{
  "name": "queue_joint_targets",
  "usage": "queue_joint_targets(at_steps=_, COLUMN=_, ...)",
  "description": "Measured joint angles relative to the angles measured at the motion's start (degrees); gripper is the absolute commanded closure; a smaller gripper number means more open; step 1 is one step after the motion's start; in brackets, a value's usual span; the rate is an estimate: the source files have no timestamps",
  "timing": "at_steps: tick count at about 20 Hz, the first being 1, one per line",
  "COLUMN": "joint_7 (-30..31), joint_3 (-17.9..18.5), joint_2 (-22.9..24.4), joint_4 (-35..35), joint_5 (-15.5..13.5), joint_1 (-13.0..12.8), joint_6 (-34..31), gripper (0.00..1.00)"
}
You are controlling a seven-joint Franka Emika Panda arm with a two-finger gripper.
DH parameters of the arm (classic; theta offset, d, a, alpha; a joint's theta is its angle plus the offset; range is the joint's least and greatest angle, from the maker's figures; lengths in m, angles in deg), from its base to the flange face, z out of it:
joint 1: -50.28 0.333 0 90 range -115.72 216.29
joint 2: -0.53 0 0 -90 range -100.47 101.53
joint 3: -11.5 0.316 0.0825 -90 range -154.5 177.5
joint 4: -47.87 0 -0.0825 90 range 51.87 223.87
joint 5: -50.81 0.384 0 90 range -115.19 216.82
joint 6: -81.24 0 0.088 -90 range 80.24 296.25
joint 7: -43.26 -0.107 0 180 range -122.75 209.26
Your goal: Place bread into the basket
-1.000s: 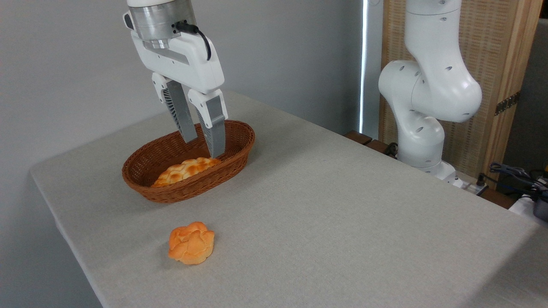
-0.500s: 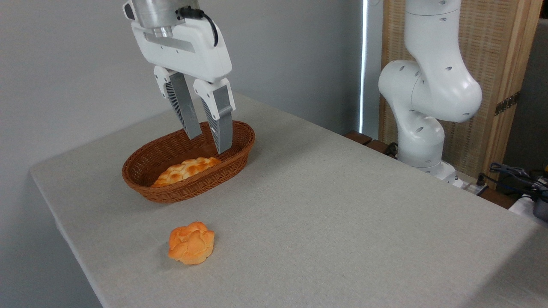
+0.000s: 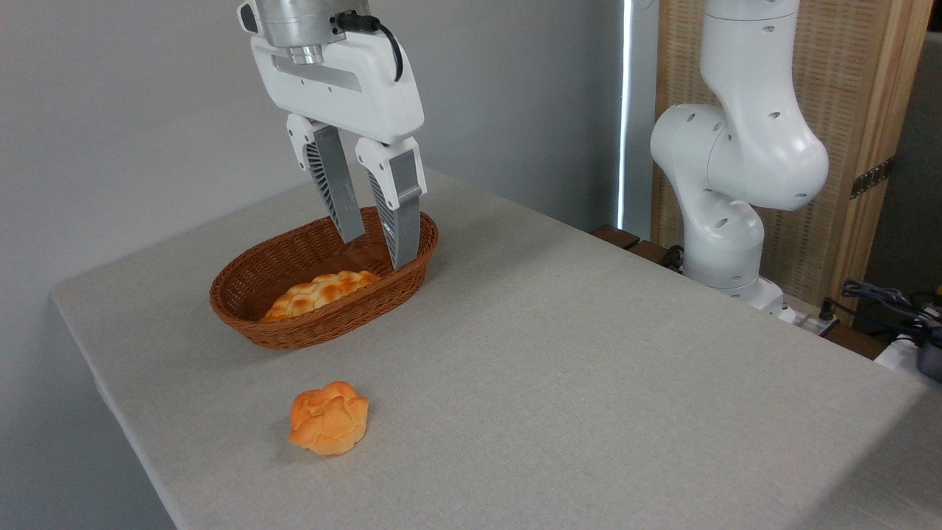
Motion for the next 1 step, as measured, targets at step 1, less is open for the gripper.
queue_joint_targets(at_steps=1, joint_7=0.0, joint_3=0.0, joint_2=0.0, joint_4=0.0, joint_5=0.0, joint_1=0.0, joint_6=0.1, gripper=0.00)
